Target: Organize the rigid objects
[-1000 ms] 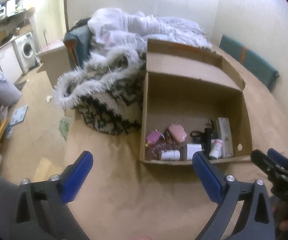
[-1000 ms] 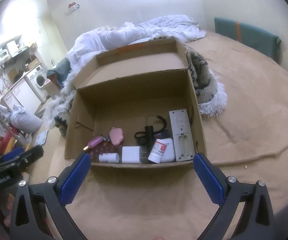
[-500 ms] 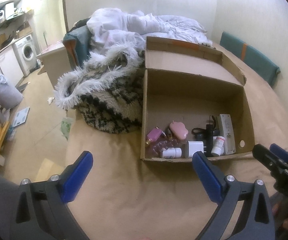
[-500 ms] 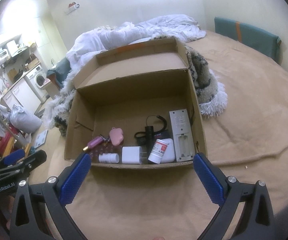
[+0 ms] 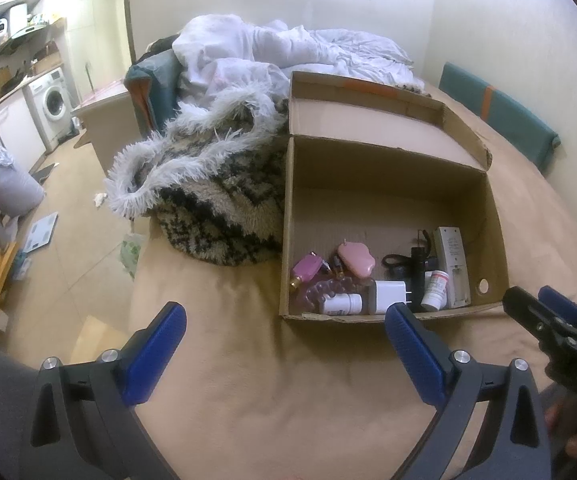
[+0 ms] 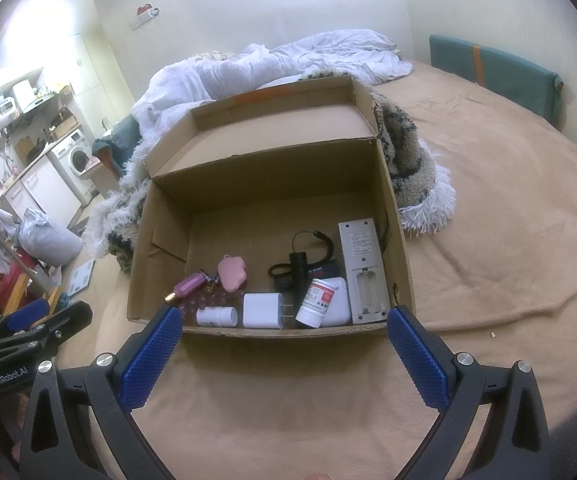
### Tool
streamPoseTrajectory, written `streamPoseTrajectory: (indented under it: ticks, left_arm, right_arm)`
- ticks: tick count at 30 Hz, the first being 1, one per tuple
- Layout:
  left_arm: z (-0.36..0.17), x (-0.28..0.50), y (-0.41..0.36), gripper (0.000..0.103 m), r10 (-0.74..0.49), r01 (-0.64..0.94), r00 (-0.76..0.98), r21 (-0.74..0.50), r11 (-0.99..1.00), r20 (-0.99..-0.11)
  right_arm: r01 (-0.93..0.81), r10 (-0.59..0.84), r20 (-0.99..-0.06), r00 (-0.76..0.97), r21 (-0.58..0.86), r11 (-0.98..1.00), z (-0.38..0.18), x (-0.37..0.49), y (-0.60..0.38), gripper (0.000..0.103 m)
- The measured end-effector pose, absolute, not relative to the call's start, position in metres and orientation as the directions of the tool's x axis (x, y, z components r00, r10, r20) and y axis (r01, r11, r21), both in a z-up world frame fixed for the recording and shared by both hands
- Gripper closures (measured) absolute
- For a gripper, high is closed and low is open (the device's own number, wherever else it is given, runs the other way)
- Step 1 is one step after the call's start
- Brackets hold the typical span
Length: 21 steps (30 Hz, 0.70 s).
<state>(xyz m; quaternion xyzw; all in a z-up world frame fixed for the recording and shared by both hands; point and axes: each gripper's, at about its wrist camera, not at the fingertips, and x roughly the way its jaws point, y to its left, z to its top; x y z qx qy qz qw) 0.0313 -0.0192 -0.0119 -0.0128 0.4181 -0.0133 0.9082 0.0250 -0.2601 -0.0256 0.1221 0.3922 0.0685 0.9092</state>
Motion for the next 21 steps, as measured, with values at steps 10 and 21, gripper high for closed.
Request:
streamPoseTrajectory:
  ticks: [10, 21]
  left_arm:
    - [-0.0153, 0.0311, -0.017, 0.003, -0.021, 0.006, 0.643, -0.022, 1.0, -0.765]
    - [-0.0169, 0.0312, -0.0163, 0.003, -0.017, 0.005, 0.642, -0.018, 1.0, -0.767]
  right_arm:
    - [-0.032, 0.223, -0.695, 0.684, 0.277, 0.96, -0.0253, 0.0254, -0.2606, 0.0]
    - [-0.033, 0.223, -0.695, 0.684, 0.275, 0.961, -0.0255, 0.0256, -0.2601, 0.0]
